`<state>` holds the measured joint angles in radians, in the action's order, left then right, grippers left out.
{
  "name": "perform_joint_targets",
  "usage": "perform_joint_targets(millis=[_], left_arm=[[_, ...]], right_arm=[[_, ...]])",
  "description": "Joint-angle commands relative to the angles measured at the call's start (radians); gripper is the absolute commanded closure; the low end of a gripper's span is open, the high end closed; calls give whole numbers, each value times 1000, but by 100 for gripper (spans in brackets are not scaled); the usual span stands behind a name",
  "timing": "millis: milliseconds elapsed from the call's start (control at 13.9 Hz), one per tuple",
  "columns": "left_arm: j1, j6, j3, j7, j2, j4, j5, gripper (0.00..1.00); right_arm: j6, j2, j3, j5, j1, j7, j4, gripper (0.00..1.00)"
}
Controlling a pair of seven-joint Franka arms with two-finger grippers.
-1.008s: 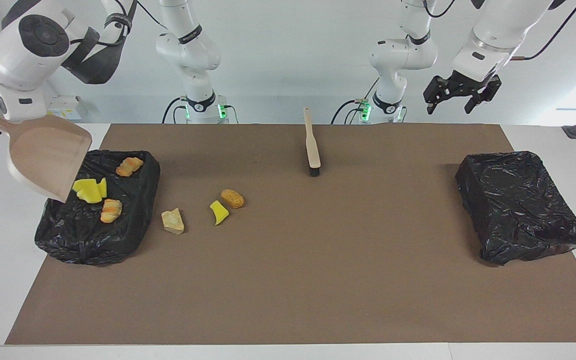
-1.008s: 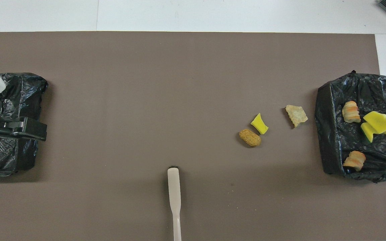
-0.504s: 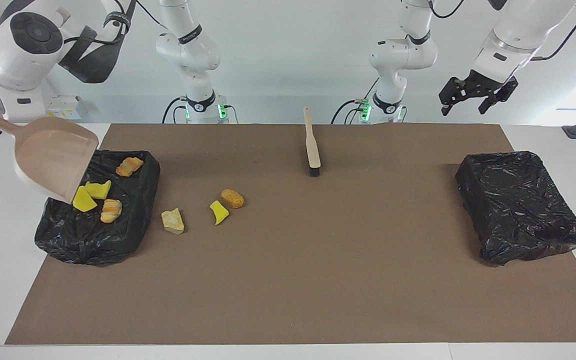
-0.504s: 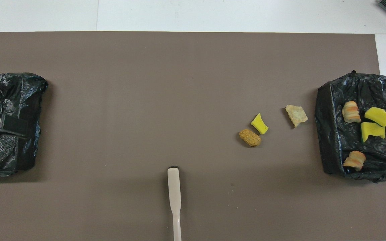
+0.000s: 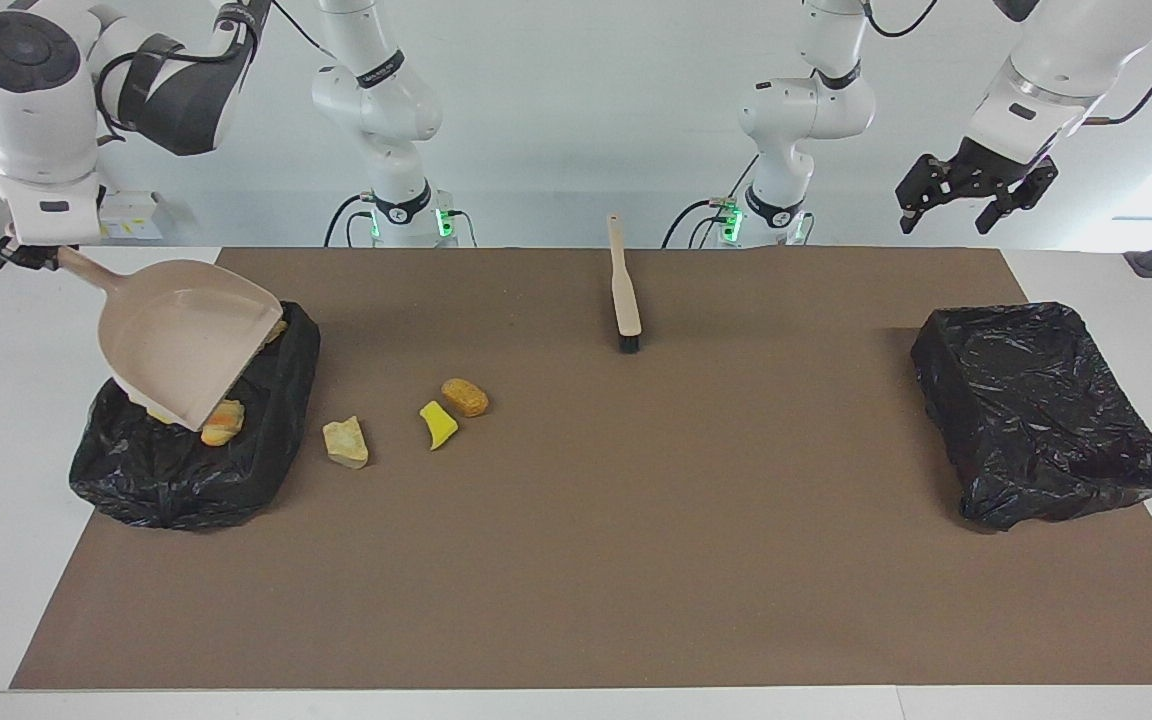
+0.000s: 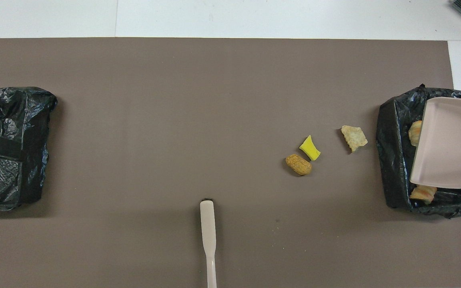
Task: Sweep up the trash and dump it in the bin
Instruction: 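Tip the dustpan over the black bag with the right gripper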
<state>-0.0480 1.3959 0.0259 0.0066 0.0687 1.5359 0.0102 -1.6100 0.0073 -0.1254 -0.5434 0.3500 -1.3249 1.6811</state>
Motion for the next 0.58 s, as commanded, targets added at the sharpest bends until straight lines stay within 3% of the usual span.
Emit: perform_joint_targets(millis=[0, 504], left_arm=[[-24, 0, -24, 12, -4, -13, 16, 0], [-18, 9, -37, 26, 0, -5, 16, 0]], right_arm=[[16, -42, -22, 83, -15, 188, 43, 100], [85, -52, -25, 285, -147, 754, 49, 100]])
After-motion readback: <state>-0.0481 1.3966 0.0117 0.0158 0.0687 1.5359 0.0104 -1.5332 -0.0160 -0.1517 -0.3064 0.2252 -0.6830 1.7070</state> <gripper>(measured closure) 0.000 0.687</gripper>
